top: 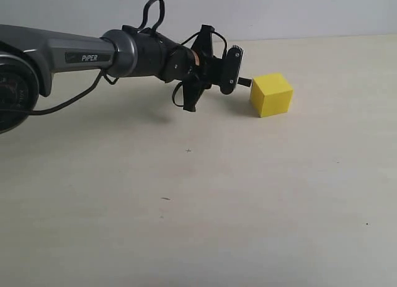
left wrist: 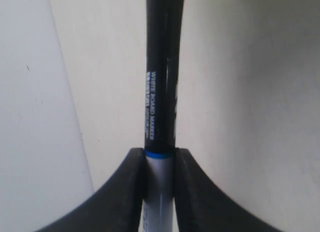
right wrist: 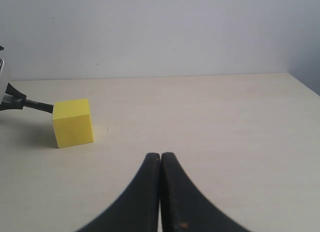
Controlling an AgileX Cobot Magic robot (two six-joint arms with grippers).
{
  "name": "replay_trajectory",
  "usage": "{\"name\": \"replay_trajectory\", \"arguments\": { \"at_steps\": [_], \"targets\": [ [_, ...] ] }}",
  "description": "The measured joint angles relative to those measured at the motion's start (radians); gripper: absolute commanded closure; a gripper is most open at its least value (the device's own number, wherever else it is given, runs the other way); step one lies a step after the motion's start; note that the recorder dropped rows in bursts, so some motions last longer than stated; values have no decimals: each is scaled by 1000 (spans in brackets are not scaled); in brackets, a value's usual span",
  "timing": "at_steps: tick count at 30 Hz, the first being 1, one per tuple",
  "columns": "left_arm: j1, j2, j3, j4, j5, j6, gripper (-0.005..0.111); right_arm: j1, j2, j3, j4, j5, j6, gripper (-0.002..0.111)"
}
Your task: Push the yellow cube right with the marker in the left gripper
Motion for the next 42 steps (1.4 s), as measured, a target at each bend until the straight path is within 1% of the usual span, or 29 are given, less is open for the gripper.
{"name": "replay_trajectory", "arguments": {
  "at_steps": [4,10,15,18,22,25,34,36,40,42],
  "targets": [
    [0,0,0,0,2,0,107,0,0,0,0,0,0,108],
    [0,0,0,7,108,0,107,0,0,0,0,0,0,108],
    [0,-2,0,-1,135,0,107,0,0,0,0,0,0,108],
    [0,-4,0,-37,133,0,107,0,0,0,0,0,0,108],
    [0,-4,0,-52,62,0,107,0,0,0,0,0,0,108],
    [0,-4,0,-56,35,0,107,0,0,0,0,0,0,108],
    [0,-6,0,-51,38,1,107,0,0,0,0,0,0,108],
    [0,-8,0,-51,60,1,107,0,0,0,0,0,0,108],
    [-2,-16,0,-52,166,-14,107,0,0,0,0,0,0,108],
    [-4,-17,0,-52,177,-18,107,0,0,0,0,0,0,108]
  ]
}}
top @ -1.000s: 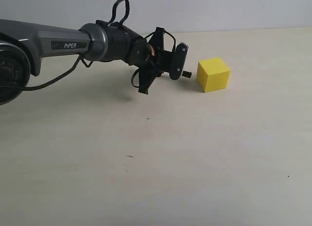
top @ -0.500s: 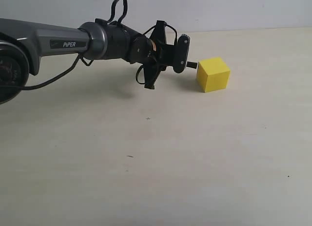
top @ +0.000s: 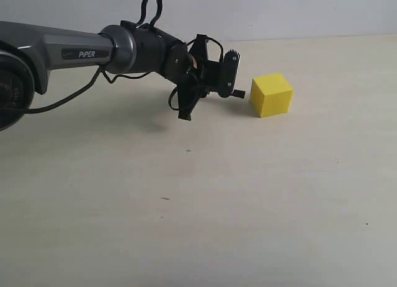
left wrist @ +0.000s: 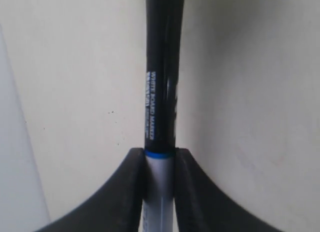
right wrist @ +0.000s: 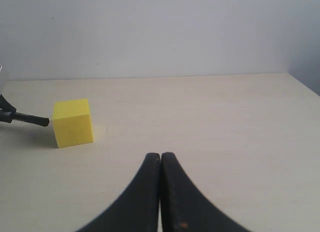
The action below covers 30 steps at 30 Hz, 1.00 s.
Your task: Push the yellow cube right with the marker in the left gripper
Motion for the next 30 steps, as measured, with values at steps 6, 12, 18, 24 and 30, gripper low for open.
{"name": "replay_trajectory", "arguments": {
  "at_steps": [6,12,18,24,30],
  "targets": [
    [-2,-2,0,0,-91,0,107,0,0,0,0,0,0,108],
    [-2,-2,0,0,-109,7,107,0,0,0,0,0,0,108],
    [0,-13,0,0,-62,-1,107,0,0,0,0,0,0,108],
    [43,-91,0,0,16,-214,107,0,0,0,0,0,0,108],
    [88,-193,0,4,224,-630,107,0,0,0,0,0,0,108]
  ]
}}
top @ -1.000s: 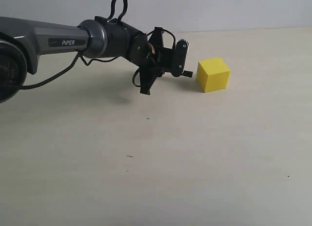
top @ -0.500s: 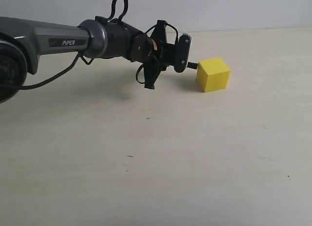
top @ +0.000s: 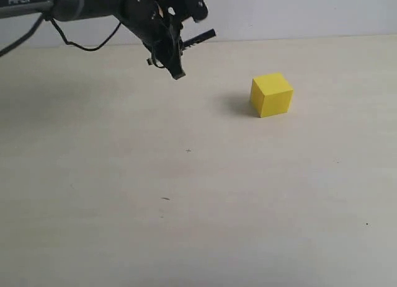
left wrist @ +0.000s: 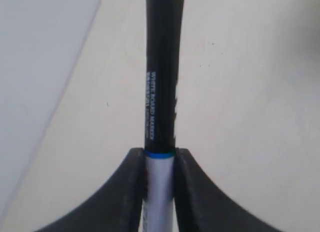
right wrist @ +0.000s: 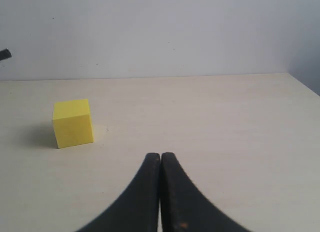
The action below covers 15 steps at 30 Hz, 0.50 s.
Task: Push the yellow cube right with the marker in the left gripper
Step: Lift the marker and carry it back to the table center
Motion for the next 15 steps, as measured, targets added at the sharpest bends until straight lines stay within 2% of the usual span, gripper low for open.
{"name": "replay_trajectory", "arguments": {
  "at_steps": [4,8,11,15],
  "targets": [
    [6,-33,0,2,176,-367,107,0,0,0,0,0,0,108],
    [2,-38,-2,0,431,-682,107,0,0,0,0,0,0,108],
    [-9,-39,12,0,589,-819,107,0,0,0,0,0,0,108],
    [-72,-58,71,3,635,-941,107,0,0,0,0,0,0,108]
  ]
}}
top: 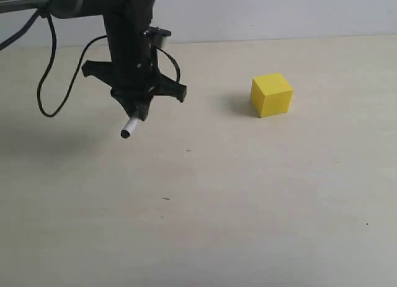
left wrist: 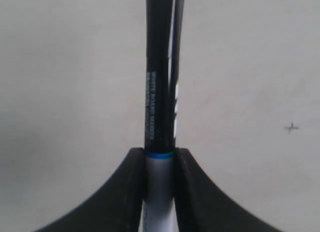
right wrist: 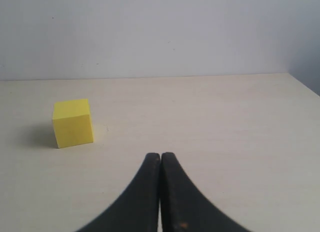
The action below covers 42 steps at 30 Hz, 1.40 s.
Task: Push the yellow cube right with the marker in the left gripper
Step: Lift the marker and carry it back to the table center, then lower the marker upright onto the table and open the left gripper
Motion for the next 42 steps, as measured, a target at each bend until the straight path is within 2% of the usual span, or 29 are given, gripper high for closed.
{"name": "replay_trajectory", "arguments": {
  "at_steps": [8,13,17,19,36,42],
  "targets": [
    [-188,-61,46,-11,-12,-248,107,0,0,0,0,0,0,108],
    [-248,-69,46,-22,-66,-440,107,0,0,0,0,0,0,108],
    [-248,-57,46,-4,-140,-607,107,0,0,0,0,0,0,108],
    [-240,-9,48,-1,-160,-620,107,0,0,0,0,0,0,108],
    [-174,56,48,2,-185,-534,107,0,0,0,0,0,0,108],
    [-174,78,48,2,-200,-519,107,0,0,0,0,0,0,108]
  ]
}}
